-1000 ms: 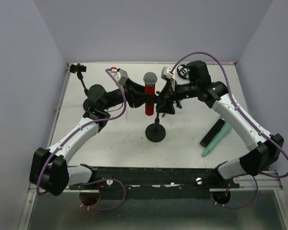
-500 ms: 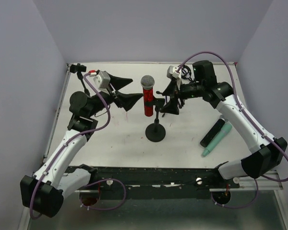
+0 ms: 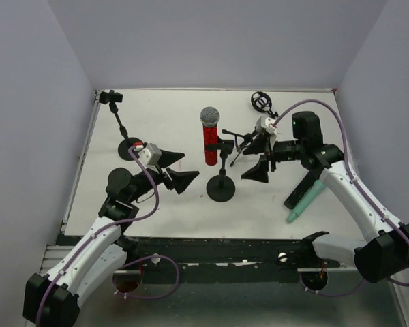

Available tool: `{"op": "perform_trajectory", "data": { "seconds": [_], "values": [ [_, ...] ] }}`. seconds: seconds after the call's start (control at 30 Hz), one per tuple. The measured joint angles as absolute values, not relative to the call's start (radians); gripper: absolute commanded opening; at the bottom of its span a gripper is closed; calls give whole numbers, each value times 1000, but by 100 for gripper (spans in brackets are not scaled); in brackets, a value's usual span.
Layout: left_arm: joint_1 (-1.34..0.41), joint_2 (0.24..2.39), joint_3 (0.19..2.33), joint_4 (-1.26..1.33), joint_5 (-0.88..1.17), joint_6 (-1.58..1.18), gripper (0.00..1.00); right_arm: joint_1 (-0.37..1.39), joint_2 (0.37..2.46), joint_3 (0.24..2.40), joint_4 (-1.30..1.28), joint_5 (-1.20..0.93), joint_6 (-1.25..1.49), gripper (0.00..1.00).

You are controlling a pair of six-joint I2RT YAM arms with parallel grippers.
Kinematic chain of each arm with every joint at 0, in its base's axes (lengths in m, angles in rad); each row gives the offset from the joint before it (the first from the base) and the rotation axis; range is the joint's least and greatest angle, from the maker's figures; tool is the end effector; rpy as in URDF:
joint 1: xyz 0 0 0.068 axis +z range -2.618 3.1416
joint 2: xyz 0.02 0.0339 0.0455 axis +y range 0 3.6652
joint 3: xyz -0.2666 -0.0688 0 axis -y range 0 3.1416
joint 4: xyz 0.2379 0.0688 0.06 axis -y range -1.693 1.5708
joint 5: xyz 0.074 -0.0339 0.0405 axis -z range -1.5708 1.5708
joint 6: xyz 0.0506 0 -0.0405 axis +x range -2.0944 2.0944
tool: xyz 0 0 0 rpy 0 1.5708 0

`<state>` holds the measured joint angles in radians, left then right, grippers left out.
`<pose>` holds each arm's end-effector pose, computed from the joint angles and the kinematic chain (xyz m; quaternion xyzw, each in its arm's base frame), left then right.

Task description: Attach the microphones to the stand

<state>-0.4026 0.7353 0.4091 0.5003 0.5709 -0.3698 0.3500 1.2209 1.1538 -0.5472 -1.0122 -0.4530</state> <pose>0.1564 -0.0963 0.2931 0.2258 0.6133 -0.4445 0.6126 0.2224 0.1268 0.3498 -0.5088 0.6276 0.4091 0.4242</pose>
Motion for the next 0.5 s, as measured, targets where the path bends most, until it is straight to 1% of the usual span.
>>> {"op": "perform_trajectory", "data": {
  "seconds": [0.13,0.23,0.4,0.5],
  "values": [
    [-439,664,416,436,518,-330,98,348,1181,957,-429,-1095,-440,100],
    [-441,600,459,334,448,-279,98,348,1186,855,-331,-1119,-427,99],
    [-441,487,564,102,312,-135,99,348,1198,783,-108,-1105,-361,98],
    [-441,450,609,-4,241,-48,98,349,1245,770,47,-1089,-312,96]
  ]
}}
